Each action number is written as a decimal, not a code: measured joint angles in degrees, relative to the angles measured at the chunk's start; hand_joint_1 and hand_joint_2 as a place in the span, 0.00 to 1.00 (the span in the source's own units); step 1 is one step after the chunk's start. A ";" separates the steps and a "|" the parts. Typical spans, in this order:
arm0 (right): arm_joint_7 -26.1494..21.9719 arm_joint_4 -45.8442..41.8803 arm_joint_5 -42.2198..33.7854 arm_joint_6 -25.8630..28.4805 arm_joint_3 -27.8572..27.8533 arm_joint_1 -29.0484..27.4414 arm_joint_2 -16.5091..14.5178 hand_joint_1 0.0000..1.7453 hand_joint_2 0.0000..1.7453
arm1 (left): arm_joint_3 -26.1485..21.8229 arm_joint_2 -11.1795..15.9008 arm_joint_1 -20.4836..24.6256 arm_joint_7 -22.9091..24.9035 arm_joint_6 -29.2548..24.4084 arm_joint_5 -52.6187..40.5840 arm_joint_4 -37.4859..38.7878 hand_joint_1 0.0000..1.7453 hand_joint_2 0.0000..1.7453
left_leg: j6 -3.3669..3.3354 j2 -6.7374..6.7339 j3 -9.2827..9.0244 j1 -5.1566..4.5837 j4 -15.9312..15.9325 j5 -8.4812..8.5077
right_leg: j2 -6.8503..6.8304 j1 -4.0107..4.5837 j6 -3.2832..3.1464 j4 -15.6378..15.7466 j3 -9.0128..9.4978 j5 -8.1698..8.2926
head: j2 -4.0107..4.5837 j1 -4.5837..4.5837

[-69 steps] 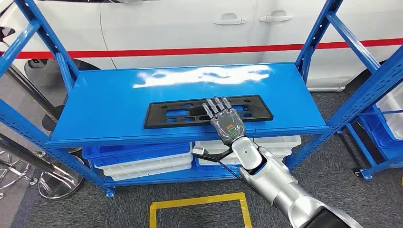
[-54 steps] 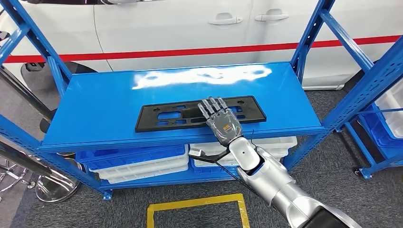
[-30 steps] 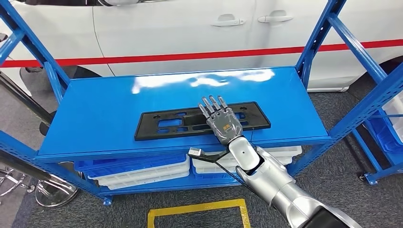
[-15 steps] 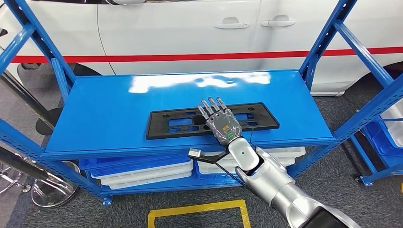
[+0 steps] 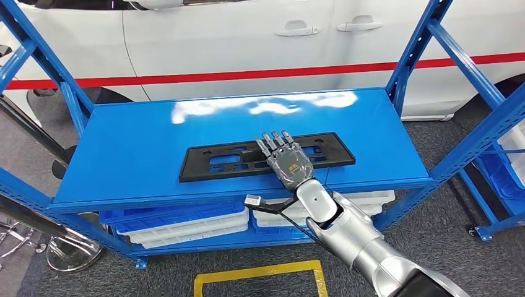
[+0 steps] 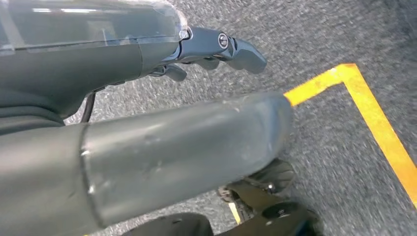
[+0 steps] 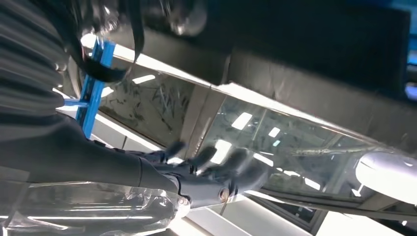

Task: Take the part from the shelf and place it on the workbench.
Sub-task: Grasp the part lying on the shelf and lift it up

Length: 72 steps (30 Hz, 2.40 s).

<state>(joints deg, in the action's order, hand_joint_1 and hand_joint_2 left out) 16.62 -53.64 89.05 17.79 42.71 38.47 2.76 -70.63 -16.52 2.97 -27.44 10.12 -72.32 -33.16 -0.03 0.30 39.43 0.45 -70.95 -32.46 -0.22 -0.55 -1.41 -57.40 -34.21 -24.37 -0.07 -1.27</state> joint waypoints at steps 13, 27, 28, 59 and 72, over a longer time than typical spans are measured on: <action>0.11 -0.90 0.00 1.23 -0.40 -0.46 0.73 1.00 1.00 | -0.04 0.34 0.16 -1.15 -0.05 0.66 0.00 0.00 0.00 | -2.17 -0.09 -5.87 0.49 12.96 7.29 | 0.27 -0.15 2.86 -6.13 -2.16 -4.22 | 0.00 -0.02; -5.06 -4.65 -0.01 3.14 -6.27 -3.54 0.32 1.00 1.00 | -0.08 0.40 0.23 -2.08 -0.20 1.45 0.00 0.00 0.75 | -0.34 0.16 -5.85 0.03 11.48 5.27 | 0.25 0.07 0.68 -0.59 -0.42 -0.14 | 0.00 -0.01; -6.78 -5.90 -0.06 3.21 -7.78 -4.27 -0.37 1.00 1.00 | -0.08 0.42 0.23 -2.17 -0.20 1.57 0.00 0.00 0.50 | -0.11 0.12 -4.82 0.06 9.14 3.79 | 0.23 -0.07 0.42 -0.38 -0.32 -0.04 | 0.00 0.01; -29.59 -48.35 -15.50 -6.74 -18.25 -16.21 -13.43 1.00 1.00 | -1.22 1.91 0.82 -5.97 0.40 1.43 3.57 0.00 1.00 | 0.42 0.01 -2.74 0.40 5.16 1.98 | 0.11 0.12 -0.13 -0.95 0.15 -1.19 | 0.00 0.00; -28.60 -46.78 -13.62 -3.90 -15.45 -19.11 -12.72 1.00 1.00 | 4.66 5.62 3.27 -0.77 -4.20 -0.13 11.47 0.00 1.00 | -1.29 0.04 -6.18 0.55 12.55 6.66 | 0.32 0.60 1.58 -3.07 -0.52 -2.77 | 0.00 -0.01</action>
<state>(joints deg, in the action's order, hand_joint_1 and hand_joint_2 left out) -11.98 -100.42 75.42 13.89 27.26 19.36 -9.96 -65.97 -10.90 6.24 -28.21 5.92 -72.45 -21.69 -1.32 0.34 33.25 0.99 -58.40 -25.80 0.10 0.05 0.18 -60.47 -34.73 -27.14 -0.07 -1.27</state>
